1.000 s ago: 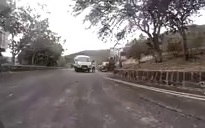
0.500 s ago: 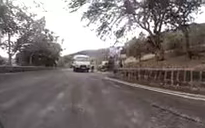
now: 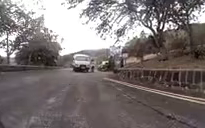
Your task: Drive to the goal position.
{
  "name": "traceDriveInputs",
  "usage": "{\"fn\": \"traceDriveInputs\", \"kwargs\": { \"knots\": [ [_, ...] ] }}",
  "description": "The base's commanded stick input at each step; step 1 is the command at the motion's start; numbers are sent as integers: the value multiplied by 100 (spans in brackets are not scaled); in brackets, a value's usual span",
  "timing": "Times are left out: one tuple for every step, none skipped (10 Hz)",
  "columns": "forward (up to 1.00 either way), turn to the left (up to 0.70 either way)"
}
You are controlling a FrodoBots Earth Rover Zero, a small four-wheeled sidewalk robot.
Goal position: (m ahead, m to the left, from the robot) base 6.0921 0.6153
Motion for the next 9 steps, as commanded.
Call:
{"fn": "traceDriveInputs", "kwargs": {
  "knots": [
    [70, 0],
    [70, 0],
    [70, 0],
    [70, 0],
    [70, 0],
    [70, 0],
    [70, 0],
    [70, 0],
    [70, 0]
  ]
}}
